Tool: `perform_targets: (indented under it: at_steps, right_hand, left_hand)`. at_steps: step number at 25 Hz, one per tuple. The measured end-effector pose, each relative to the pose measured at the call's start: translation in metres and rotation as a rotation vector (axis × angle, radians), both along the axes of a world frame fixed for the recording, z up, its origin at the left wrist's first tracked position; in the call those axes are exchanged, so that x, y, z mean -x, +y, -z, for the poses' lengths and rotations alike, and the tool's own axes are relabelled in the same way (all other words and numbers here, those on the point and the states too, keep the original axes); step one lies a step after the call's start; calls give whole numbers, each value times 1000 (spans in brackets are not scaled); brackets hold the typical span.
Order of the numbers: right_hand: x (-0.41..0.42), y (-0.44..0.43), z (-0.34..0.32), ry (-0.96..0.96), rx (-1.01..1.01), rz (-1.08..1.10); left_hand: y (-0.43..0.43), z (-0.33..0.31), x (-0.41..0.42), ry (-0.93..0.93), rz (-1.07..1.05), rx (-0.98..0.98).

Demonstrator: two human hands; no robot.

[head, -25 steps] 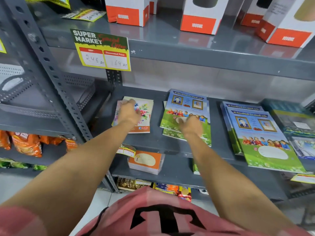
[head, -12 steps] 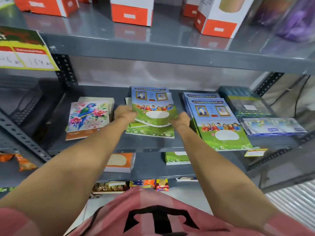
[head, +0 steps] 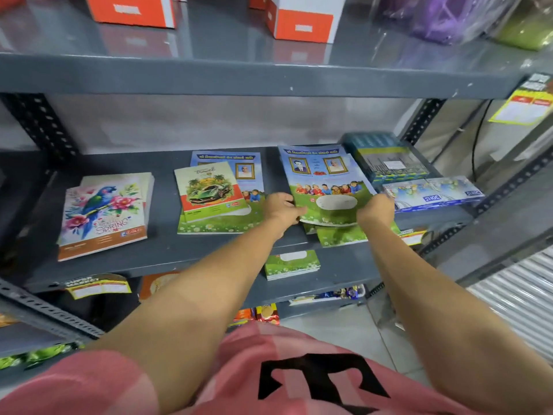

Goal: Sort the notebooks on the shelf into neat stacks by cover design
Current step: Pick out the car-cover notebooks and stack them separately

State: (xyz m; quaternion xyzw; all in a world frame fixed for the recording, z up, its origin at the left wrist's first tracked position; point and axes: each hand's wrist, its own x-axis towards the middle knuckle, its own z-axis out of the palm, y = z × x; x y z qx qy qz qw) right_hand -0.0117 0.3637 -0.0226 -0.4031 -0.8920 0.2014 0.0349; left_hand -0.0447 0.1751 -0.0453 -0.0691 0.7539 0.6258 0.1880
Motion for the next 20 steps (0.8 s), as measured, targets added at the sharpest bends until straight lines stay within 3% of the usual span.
perform_targets:
  at_steps: [3,5,7,9,13,16,20]
  right_hand:
    - [-2,-10,6,-111,-195,54]
    - [10,-41,2,-34,-325,-118]
    - [24,-98,5,73,-234,-432]
    - [34,-162,11,84,-9,-653]
    - [52,-214,24,-139,299,-636]
    - [59,-216,35,-119,543,-510]
    - [56,-220,38,-94,482,-438]
  left_hand:
    - [-21,-2,5,118,72,260]
    - [-56,-10,16,189,-45,529]
    - [-100,-11,26,155,-199,764]
    - [-144,-1,27,36,-311,890]
    - [-177,14,14,-77,-215,856]
    - [-185,6,14,-104,-258,689]
    - [-192,1,11,-124,-310,565]
